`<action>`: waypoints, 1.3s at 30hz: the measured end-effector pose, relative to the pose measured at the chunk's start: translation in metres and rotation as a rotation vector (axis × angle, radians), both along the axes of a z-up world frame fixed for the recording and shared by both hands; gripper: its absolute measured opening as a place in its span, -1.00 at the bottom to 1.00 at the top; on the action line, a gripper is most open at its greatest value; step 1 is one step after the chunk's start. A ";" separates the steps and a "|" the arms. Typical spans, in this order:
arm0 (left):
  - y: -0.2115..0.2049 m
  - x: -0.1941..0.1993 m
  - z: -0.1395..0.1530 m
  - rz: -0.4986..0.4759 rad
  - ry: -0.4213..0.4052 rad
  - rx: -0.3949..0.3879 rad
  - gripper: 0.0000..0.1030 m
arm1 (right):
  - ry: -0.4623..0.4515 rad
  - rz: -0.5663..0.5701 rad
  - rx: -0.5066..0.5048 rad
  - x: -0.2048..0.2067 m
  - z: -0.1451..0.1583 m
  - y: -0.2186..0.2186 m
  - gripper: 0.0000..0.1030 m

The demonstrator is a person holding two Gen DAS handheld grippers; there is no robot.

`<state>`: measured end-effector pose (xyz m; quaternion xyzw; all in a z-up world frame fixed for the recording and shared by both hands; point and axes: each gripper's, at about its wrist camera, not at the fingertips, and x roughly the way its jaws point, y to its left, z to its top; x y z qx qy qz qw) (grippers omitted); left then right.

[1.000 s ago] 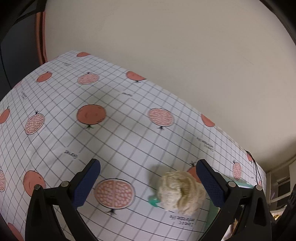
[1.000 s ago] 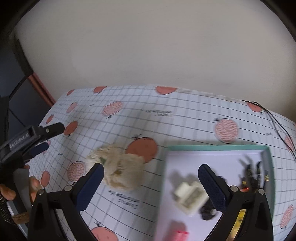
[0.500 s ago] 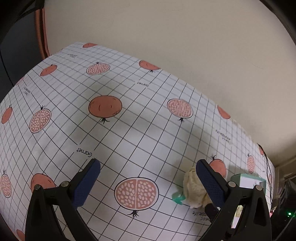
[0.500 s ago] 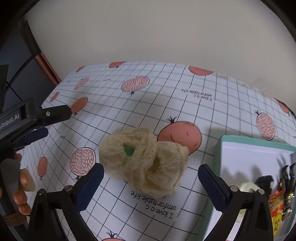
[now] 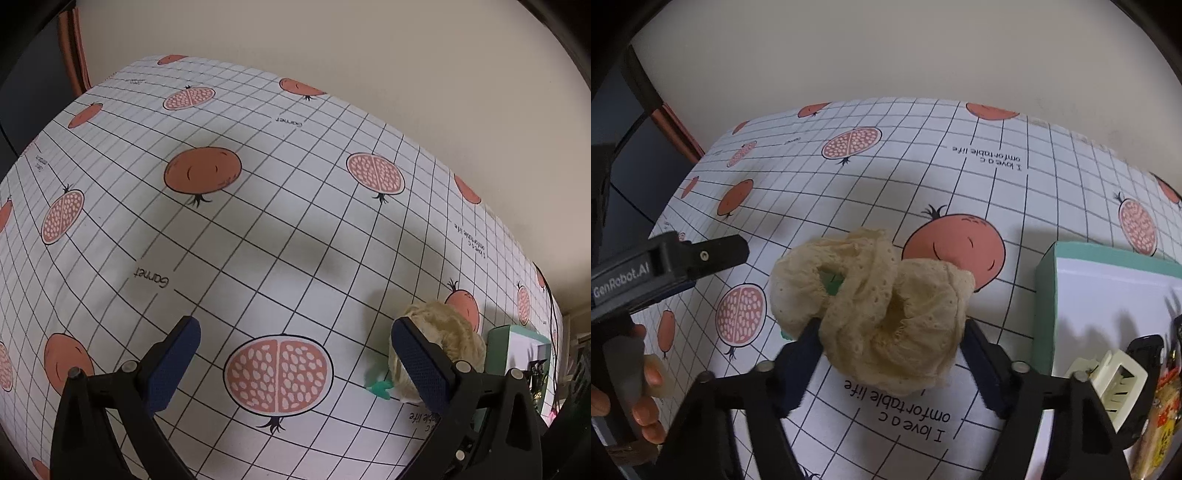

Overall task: Organize objects
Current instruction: 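Close the right tool on the lace cloth while the left tool reaches the green figure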

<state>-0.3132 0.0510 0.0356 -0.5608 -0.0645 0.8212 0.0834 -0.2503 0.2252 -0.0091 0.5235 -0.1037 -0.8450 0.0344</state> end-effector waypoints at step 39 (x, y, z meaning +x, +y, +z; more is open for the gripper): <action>0.057 0.028 -0.021 -0.137 0.001 -0.038 0.50 | 0.116 -0.122 -0.038 0.025 0.051 0.063 -0.68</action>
